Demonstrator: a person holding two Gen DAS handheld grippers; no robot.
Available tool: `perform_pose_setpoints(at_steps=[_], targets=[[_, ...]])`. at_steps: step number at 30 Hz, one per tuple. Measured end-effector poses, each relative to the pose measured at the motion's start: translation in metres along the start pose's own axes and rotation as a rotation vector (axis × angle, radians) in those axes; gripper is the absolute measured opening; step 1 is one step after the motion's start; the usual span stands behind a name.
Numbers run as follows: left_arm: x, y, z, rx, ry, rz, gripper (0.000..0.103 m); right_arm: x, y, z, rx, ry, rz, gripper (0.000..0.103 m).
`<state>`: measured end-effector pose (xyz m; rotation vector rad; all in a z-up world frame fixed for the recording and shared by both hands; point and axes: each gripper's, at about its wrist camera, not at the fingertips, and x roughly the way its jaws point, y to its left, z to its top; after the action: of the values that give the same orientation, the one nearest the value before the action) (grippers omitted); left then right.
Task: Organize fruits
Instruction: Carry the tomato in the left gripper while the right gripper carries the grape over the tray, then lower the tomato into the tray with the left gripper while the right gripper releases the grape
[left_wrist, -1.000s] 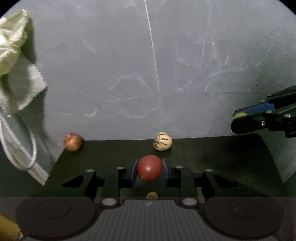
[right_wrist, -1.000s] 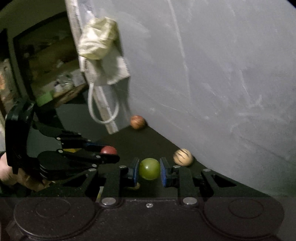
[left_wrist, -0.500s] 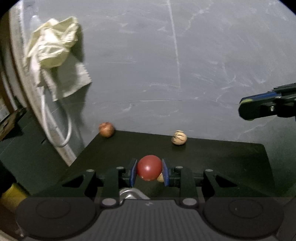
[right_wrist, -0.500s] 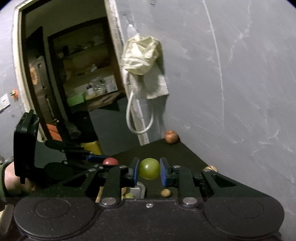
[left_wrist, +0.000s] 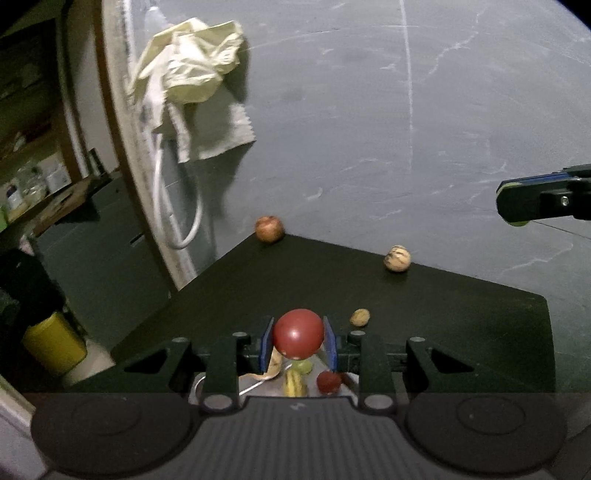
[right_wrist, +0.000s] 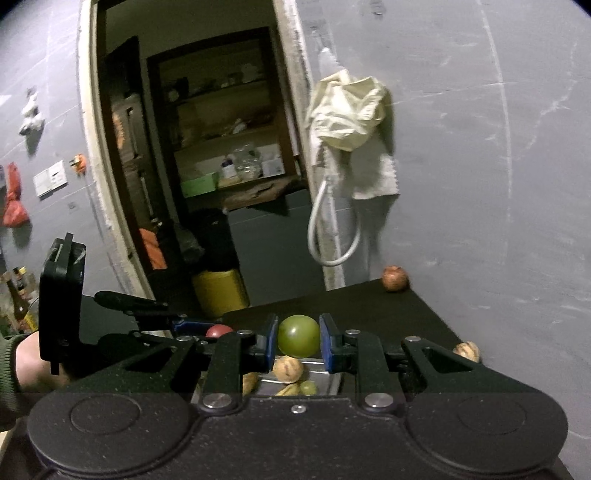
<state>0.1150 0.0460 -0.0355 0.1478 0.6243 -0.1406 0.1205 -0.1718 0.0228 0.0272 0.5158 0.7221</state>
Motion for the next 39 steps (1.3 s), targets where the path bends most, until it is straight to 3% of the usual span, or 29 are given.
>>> perform_pose_setpoints(at_steps=[11,18,29,39], targets=[[-0.023,0.024,-0.031,-0.103,0.013,0.039,0.031,0.013,0.027,-0.01,-0.035,0.049,0.058,0.025],[-0.022,0.032,-0.067,-0.172,0.069,0.028,0.031,0.037,0.04,-0.028,-0.049,0.118,0.073,0.025],[0.025,0.026,-0.128,-0.209,0.219,0.0,0.031,0.11,0.043,-0.074,-0.103,0.307,0.049,0.025],[0.063,0.038,-0.152,-0.243,0.264,0.017,0.031,0.183,0.04,-0.11,-0.162,0.455,0.027,0.025]])
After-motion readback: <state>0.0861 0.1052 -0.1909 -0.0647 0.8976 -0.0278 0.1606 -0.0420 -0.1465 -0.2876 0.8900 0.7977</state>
